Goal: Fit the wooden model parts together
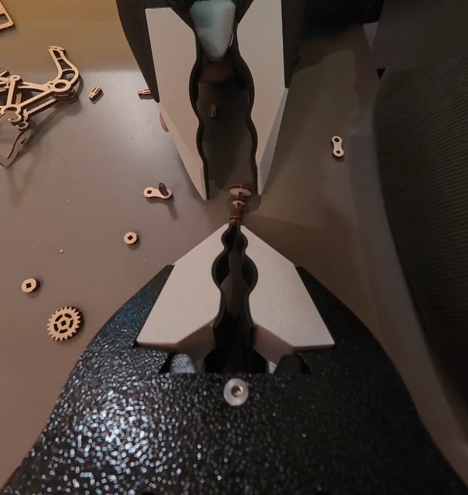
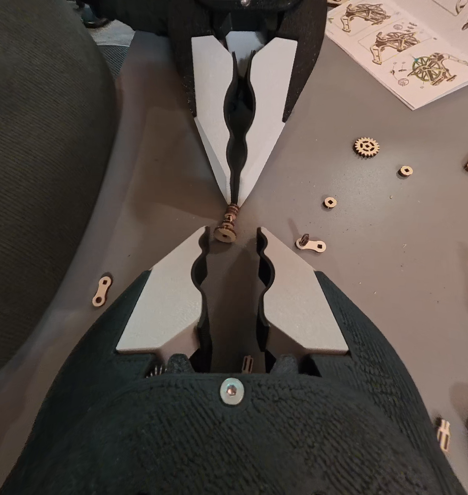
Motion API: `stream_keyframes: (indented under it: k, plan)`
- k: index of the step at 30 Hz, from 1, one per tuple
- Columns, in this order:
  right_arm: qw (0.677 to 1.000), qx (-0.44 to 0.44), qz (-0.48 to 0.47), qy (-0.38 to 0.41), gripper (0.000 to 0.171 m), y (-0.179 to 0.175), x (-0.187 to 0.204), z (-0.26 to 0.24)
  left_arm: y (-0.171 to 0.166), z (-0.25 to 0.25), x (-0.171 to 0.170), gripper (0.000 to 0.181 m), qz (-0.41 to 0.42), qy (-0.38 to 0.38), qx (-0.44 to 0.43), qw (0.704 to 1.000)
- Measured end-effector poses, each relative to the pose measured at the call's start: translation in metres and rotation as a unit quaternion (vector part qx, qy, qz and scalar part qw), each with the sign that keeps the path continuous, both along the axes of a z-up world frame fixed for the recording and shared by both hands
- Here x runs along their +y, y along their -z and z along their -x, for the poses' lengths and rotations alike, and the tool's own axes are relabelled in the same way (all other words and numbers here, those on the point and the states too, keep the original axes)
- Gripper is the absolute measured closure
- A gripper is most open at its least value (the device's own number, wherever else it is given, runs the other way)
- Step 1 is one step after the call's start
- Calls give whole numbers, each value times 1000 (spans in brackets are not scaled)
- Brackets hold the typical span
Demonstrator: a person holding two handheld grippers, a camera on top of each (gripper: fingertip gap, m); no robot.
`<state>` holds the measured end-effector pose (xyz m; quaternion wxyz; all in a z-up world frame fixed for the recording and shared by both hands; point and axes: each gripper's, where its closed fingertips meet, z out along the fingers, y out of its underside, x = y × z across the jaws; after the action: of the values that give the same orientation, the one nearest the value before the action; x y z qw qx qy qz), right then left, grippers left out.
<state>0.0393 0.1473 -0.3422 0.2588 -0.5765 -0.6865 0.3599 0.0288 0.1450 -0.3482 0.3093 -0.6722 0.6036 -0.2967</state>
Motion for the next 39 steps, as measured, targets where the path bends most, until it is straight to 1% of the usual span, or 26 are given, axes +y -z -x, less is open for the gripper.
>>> stream_keyframes:
  k: [4,8,11,13,14,19,20,22,24,25,28,30,34,37,39]
  plan:
    - [1000,-13,-4,-5,145,4,-2,-2,0,0,0,181,1,-2,0,1000]
    - [1000,-17,11,6,144,3,-4,-4,0,0,0,181,2,-9,-1,1000]
    - [1000,-19,4,15,143,4,-6,-2,0,0,1,181,4,-13,-2,1000]
    - [1000,-16,8,13,149,4,-9,-2,0,0,1,181,5,-17,-2,1000]
    - [1000,-16,11,8,157,4,-11,-3,-1,0,1,181,6,-18,-3,1000]
    - [1000,-13,-1,6,157,4,-10,-3,-2,0,2,181,3,-22,-9,1000]
    - [1000,-10,-8,9,155,4,-8,-3,-2,0,1,181,1,-21,-9,1000]
    - [999,8,-31,20,142,-1,0,-3,-2,0,2,181,-7,-26,-10,1000]
    - [997,46,-55,25,132,-12,7,-2,-5,1,9,181,-24,-44,-18,999]
    - [994,70,-75,32,131,-19,12,-1,-10,1,13,181,-34,-52,-31,998]
    - [972,143,-167,79,131,-43,37,-2,-22,3,21,180,-38,-75,-68,994]
    - [953,190,-205,121,133,-58,51,-5,-26,4,26,179,-50,-89,-79,992]
    - [922,249,-228,190,140,-74,73,-14,-11,9,30,181,-71,-90,-28,993]
    - [895,274,-261,238,144,-87,88,-24,-9,11,33,176,-103,-92,-10,990]
    - [868,284,-305,269,149,-96,98,-34,-13,13,36,167,-117,-95,-11,989]
